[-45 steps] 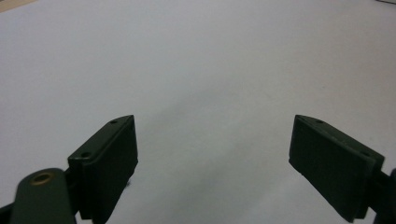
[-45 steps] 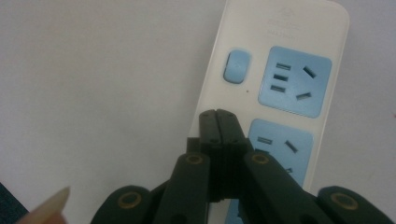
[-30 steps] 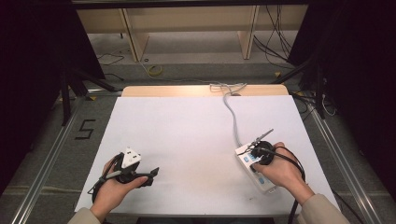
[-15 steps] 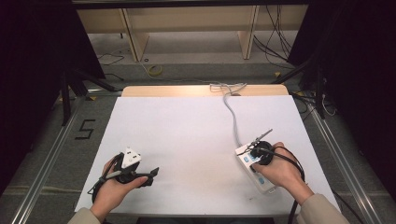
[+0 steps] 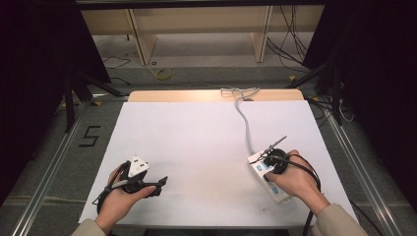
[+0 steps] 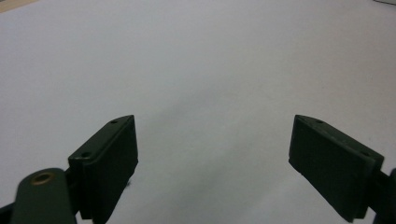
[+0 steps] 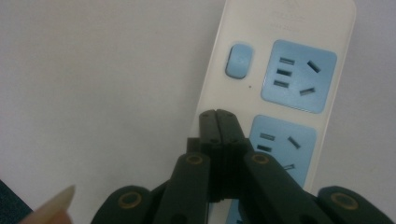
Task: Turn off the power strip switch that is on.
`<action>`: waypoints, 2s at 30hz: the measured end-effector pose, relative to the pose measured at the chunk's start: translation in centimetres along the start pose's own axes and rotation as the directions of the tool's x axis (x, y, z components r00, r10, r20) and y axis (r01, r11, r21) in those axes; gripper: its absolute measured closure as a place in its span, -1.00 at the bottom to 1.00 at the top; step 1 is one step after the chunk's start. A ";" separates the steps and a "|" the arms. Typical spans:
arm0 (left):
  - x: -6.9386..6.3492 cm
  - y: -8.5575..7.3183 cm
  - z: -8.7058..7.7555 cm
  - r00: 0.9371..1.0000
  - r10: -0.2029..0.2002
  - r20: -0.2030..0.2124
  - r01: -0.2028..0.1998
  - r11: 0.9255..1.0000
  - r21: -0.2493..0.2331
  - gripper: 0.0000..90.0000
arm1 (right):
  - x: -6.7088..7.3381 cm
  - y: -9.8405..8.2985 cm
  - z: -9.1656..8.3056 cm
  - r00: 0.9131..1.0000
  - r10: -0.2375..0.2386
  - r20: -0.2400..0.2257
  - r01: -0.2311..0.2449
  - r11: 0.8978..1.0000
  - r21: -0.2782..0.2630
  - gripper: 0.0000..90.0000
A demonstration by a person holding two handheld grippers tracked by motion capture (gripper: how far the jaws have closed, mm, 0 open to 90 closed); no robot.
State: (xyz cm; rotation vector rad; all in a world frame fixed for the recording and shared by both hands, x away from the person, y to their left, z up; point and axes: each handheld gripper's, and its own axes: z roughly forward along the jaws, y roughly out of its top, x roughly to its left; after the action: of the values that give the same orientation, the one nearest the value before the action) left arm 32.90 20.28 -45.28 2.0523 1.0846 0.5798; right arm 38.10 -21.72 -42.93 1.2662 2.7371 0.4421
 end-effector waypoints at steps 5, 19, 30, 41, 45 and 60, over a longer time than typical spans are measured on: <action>0.0 0.0 0.0 1.000 0.001 0.001 -0.001 1.000 0.000 -0.66 | -0.2 0.0 0.0 1.000 0.006 -0.005 -0.006 1.000 -0.002 1.00; 0.1 0.0 0.0 1.000 0.001 0.000 -0.001 1.000 0.002 -0.66 | 0.0 0.4 0.1 1.000 -0.005 0.013 0.005 1.000 -0.014 1.00; 0.0 0.0 -0.1 1.000 0.002 -0.002 -0.002 1.000 0.002 -0.66 | -0.1 0.5 0.2 1.000 0.004 0.006 -0.004 1.000 -0.008 1.00; 0.0 0.0 -0.1 1.000 0.003 -0.003 -0.003 1.000 0.003 -0.66 | -0.1 0.5 0.2 1.000 0.004 0.007 -0.004 1.000 -0.005 1.00; 0.0 0.0 -0.1 1.000 0.004 -0.002 -0.004 1.000 0.002 -0.66 | -0.1 0.5 0.3 1.000 0.007 0.008 -0.007 1.000 -0.002 1.00; -0.1 0.0 0.0 1.000 0.003 0.000 -0.003 1.000 0.002 -0.66 | -0.1 0.4 0.2 1.000 0.007 0.006 -0.007 1.000 -0.007 1.00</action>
State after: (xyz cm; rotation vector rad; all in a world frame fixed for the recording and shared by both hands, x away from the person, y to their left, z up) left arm 32.87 20.24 -45.30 2.0559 1.0824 0.5803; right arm 38.55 -21.48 -43.02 1.2741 2.7246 0.4468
